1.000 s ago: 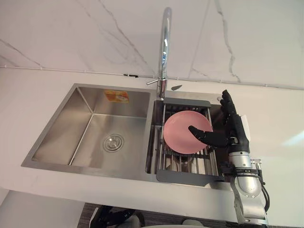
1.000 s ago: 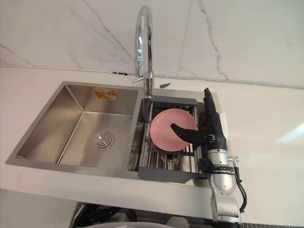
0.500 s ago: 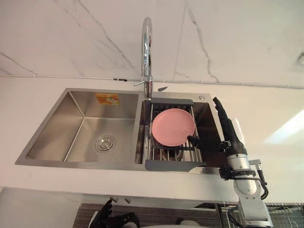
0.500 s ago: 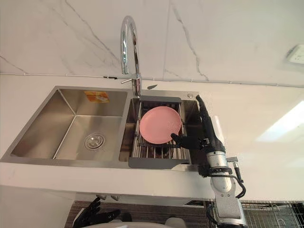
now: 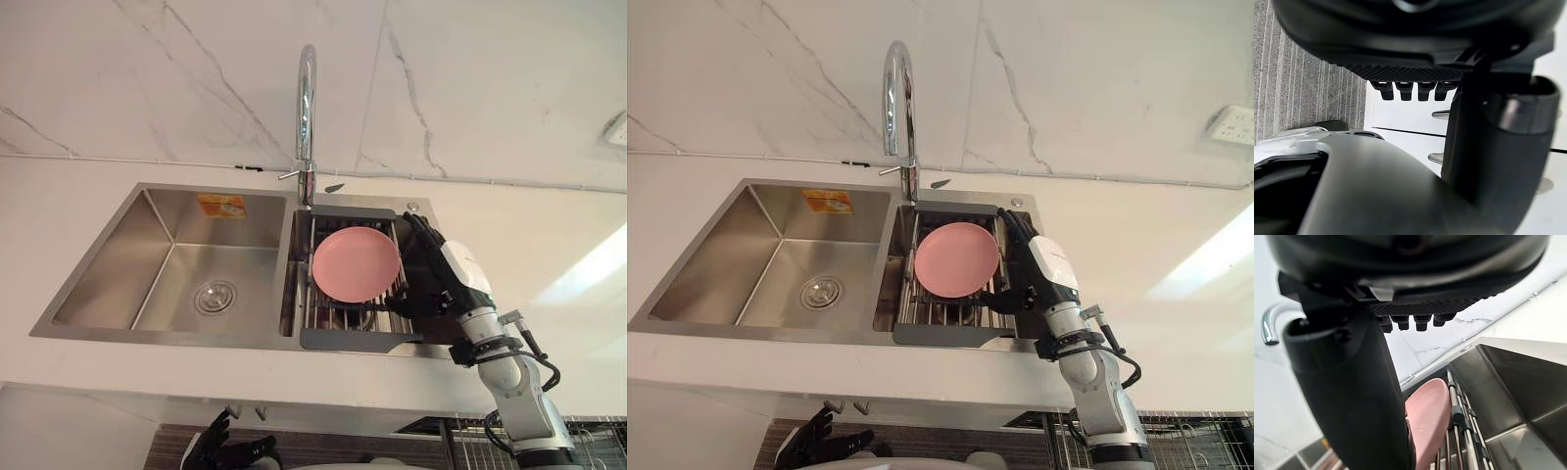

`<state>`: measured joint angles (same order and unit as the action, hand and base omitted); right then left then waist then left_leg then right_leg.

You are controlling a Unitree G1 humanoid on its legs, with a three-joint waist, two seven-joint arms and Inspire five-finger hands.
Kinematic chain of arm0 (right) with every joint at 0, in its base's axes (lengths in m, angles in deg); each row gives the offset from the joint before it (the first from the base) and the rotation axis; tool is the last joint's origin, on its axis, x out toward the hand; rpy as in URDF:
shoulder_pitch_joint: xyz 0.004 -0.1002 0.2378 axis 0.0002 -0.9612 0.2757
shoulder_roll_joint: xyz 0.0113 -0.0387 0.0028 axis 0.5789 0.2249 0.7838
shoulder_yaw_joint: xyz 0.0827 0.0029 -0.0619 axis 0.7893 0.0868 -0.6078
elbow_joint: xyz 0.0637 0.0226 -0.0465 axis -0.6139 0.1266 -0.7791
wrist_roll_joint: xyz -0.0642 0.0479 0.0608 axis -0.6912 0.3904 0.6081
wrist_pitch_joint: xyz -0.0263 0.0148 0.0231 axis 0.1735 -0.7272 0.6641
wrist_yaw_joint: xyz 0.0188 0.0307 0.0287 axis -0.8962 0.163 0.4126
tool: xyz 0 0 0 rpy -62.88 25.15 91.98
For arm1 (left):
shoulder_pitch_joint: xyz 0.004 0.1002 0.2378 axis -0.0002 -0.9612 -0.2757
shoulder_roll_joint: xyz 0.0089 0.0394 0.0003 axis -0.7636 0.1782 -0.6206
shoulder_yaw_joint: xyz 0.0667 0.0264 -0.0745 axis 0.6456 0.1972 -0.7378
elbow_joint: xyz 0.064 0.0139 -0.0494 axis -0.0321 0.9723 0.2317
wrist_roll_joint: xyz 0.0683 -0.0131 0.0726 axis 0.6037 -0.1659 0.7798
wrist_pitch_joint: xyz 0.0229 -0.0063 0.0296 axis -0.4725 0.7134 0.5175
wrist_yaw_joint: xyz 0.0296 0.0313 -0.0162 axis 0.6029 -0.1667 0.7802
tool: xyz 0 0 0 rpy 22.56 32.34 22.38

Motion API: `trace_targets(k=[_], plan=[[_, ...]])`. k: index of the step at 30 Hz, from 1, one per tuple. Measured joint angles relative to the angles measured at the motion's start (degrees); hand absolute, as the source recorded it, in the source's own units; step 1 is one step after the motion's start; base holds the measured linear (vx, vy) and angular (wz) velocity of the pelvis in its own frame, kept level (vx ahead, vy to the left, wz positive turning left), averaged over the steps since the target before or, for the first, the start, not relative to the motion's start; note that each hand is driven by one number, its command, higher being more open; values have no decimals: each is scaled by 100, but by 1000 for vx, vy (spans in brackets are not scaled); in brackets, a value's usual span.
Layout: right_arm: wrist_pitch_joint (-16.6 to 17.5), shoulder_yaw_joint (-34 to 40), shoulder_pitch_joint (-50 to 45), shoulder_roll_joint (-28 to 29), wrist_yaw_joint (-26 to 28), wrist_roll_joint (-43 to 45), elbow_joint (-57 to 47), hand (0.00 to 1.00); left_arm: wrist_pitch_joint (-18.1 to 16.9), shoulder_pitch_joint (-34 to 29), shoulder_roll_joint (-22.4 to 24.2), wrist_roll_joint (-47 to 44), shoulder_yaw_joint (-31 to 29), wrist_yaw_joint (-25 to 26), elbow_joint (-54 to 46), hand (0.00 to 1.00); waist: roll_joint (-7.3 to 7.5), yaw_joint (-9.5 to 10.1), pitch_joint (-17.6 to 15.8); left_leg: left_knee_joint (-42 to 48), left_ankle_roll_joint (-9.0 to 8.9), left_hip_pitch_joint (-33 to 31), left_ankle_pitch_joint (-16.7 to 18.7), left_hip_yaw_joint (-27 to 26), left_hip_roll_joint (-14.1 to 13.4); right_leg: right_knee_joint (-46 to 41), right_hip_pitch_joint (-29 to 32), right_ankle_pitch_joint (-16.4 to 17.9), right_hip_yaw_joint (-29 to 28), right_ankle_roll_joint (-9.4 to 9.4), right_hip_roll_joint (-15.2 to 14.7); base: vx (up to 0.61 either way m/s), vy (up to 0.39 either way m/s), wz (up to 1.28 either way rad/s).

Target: Walk over to the sink, pick up the cup, carry it to the dishwasher, place the cup inside the dishwasher, then close the dishwasher door

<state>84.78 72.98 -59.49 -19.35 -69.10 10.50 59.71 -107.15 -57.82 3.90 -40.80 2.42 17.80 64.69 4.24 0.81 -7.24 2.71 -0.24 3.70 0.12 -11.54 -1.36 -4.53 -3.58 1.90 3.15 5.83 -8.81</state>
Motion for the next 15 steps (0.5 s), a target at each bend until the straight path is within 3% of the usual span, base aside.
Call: trace_targets(k=[15], plan=[[-179,-288,295,-178,-147,-1323,604,100,63,-1,-22,3,0,-4,-80,100,64,86,36,289,41,-88,186,47,-8,126,-123,-29,56,42,-14,0,0,0]])
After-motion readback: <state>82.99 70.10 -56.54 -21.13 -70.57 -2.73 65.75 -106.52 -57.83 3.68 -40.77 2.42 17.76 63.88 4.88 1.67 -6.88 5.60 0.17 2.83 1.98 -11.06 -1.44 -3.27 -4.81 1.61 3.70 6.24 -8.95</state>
